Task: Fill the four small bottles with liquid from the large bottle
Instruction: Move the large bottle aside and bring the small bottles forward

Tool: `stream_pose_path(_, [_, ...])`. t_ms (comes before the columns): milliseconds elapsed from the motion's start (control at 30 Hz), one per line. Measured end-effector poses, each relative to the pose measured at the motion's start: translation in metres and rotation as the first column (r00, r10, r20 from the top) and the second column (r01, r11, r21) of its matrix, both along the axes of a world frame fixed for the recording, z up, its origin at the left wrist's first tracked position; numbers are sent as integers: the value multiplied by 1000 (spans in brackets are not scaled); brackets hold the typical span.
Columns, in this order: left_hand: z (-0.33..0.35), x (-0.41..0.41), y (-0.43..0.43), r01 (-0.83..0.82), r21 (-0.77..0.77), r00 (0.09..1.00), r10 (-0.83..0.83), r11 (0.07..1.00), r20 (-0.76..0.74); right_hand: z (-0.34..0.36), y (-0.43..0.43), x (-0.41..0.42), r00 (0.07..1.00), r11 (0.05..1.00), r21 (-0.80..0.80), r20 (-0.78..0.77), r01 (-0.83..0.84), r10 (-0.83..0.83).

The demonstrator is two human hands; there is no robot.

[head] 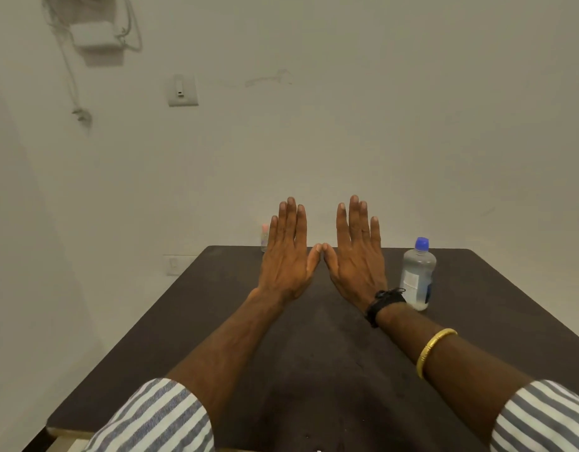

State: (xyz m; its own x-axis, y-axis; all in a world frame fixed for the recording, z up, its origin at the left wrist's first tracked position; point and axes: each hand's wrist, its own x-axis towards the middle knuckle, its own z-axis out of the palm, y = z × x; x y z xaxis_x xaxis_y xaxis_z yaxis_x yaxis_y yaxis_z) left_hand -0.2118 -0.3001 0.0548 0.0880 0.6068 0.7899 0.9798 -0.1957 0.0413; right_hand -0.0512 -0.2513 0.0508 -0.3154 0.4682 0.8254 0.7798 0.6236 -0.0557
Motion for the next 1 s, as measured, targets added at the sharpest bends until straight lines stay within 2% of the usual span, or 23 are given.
stream_pose_path(267, [-8,-49,-8,-104,-30,994,104,994,-18,-7,1,-47,996,995,-44,0,-91,91])
stream_pose_path(567, [-19,-73,-4,-133,-87,991,135,987,13,-19,9,-74,984,973,-145,-32,-180,177])
stream_pose_path(633, [-24,-78,0,-141,-135,983,155,981,101,-23,13,-79,972,947,-218,-69,-237,227])
stream_pose_path(700, [-29,-81,6,-135,-195,940,188,971,286,-28,20,-84,957,913,-287,-109,-289,268])
stream_pose_path(833, [-37,-96,20,-68,-226,777,194,972,599,-37,36,-95,910,805,-428,-239,-412,338])
stream_pose_path(1000, [-58,-127,54,98,-301,553,199,949,809,-45,58,-111,889,678,-587,-387,-443,246])
